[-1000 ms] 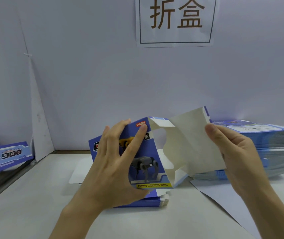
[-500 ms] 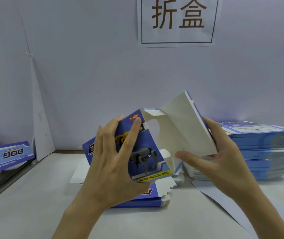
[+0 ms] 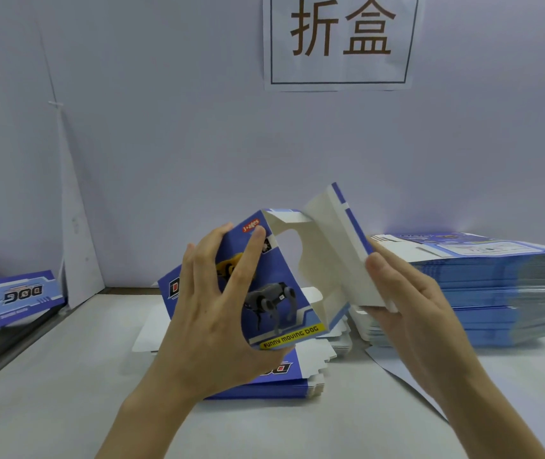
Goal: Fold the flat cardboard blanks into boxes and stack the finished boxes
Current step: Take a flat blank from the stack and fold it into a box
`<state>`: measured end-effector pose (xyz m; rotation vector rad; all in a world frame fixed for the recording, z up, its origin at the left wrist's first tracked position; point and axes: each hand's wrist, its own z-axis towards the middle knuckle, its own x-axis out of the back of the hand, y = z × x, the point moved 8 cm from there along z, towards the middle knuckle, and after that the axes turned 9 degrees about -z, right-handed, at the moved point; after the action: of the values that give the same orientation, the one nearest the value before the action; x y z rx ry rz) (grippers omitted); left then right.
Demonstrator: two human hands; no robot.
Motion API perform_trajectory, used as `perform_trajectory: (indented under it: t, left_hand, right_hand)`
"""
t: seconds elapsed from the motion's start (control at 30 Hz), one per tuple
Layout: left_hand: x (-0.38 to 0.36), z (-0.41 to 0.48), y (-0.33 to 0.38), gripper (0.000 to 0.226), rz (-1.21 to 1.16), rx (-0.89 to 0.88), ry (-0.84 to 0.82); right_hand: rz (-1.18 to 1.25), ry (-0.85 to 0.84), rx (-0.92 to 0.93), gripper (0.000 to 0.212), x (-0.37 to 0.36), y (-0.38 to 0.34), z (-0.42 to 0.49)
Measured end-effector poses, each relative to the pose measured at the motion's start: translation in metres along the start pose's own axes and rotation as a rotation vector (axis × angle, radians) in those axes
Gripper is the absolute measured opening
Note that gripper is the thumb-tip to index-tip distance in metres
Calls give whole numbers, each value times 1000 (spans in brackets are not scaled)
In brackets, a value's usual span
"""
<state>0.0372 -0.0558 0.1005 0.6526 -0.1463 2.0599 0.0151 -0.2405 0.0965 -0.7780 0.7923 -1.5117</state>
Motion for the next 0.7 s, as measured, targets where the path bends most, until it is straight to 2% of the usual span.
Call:
perform_trajectory:
  t: [0.1, 0.27, 0.4, 0.7]
  left_hand:
    - [1, 1, -1, 125, -11, 8, -6]
    - [-1, 2, 8, 110, 14, 3, -24]
    - [-3, 1, 14, 104, 24, -4, -19]
    - [-5, -1, 17, 107, 14, 19, -34]
  right_hand:
    - [-6, -22, 9, 29, -3, -2, 0]
    - [-139, 152, 146, 26, 1, -10, -4]
    - [-351, 125, 203, 39, -19, -9, -10]
    - [-400, 96, 223, 42, -27, -10, -12]
